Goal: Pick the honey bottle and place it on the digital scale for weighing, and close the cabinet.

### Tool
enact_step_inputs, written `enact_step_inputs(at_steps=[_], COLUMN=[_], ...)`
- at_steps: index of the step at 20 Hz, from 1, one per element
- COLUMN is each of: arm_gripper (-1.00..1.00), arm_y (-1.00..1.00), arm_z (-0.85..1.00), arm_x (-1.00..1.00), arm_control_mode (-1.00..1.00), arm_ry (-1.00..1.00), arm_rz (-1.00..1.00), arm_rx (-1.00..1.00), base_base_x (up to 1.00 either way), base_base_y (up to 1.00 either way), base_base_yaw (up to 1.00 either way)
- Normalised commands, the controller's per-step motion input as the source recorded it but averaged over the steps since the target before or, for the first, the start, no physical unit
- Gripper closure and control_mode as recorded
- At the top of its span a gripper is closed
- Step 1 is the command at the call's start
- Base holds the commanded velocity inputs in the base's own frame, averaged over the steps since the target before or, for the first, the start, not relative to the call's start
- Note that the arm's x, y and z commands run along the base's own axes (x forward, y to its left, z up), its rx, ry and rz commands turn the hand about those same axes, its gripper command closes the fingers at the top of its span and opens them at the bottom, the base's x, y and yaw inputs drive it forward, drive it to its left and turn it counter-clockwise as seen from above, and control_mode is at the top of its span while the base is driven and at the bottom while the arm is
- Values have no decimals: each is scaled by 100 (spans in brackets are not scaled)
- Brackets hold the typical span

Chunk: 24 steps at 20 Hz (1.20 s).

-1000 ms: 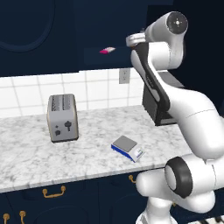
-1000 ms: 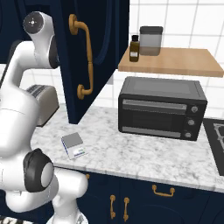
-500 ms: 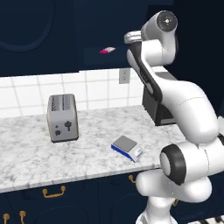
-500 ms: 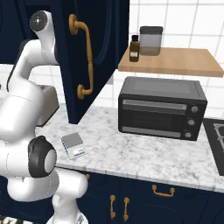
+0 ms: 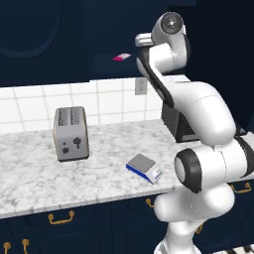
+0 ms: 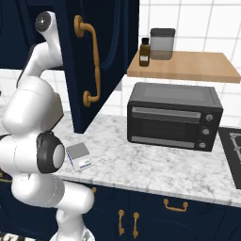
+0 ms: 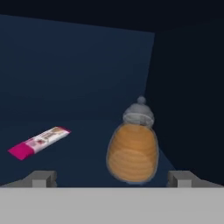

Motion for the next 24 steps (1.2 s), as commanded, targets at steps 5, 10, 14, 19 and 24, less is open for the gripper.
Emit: enact_step_inputs(at_steps=[5,10,14,19,24], arm_gripper=[-100,-100,-100,-100,-100], arm_y=[0,-3,0,-1,-24], arm_z=[0,-2,-3,0,-10], arm_x=[39,26,20,8,21], arm_control_mode=[-100,-100,-100,-100,-100], arm_ry=[0,0,0,1,7], arm_rz=[-1,-2,-14,-18,-9], arm_rx=[0,3,0,0,0], base_base_x=[0,0,0,0,0], base_base_y=[0,0,0,0,0], base_base_yaw=[0,0,0,0,0])
